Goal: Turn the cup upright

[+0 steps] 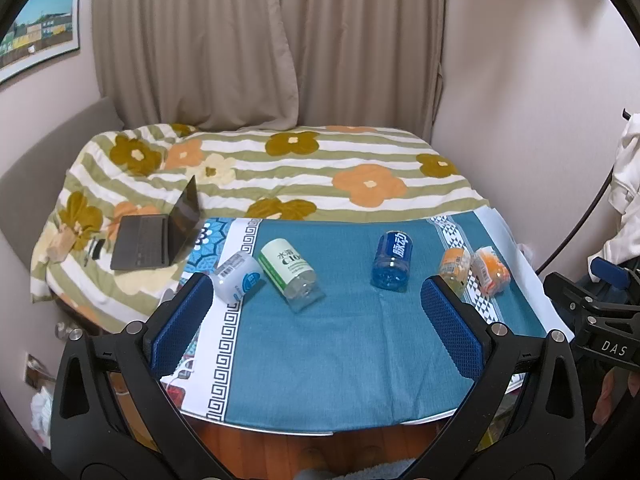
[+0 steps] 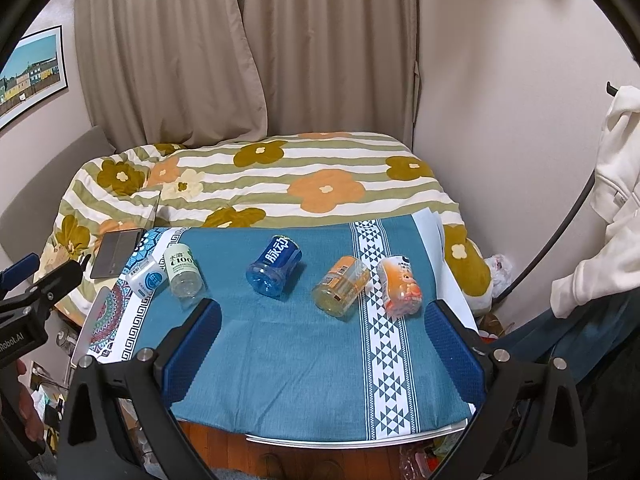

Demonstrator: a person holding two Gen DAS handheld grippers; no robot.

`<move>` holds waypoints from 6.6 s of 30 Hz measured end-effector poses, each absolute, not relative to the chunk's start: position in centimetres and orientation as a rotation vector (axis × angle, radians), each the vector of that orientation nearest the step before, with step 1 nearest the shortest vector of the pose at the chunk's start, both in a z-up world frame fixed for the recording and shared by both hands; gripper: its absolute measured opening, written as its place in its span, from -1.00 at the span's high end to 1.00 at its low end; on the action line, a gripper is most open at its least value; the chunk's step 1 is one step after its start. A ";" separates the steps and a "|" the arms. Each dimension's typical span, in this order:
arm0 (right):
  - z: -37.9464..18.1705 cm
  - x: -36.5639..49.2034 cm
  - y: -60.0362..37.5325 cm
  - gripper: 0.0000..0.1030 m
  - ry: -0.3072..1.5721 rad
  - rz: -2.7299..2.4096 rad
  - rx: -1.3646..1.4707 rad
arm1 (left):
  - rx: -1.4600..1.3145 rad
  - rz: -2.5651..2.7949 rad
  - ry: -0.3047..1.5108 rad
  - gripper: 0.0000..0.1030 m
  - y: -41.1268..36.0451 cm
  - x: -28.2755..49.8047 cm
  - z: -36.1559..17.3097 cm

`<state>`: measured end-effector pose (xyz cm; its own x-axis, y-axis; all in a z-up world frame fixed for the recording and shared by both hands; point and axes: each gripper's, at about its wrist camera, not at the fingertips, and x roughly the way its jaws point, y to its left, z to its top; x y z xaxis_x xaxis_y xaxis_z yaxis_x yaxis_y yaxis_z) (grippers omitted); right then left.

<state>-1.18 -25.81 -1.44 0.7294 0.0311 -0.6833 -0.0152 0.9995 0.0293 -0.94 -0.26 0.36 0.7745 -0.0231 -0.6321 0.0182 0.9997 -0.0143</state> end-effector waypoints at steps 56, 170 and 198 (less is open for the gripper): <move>-0.9 -0.2 -26.9 -0.97 0.755 0.102 0.065 | -0.022 0.009 0.695 -1.00 -1.2 -0.5 1.4; -15.2 6.0 -29.1 -0.97 1.067 0.182 0.080 | -0.023 -0.163 1.325 -0.88 -10.1 10.5 -21.1; -11.9 11.5 -23.2 -0.97 1.331 0.322 0.138 | -0.038 -0.104 1.189 -1.00 1.6 7.5 -12.9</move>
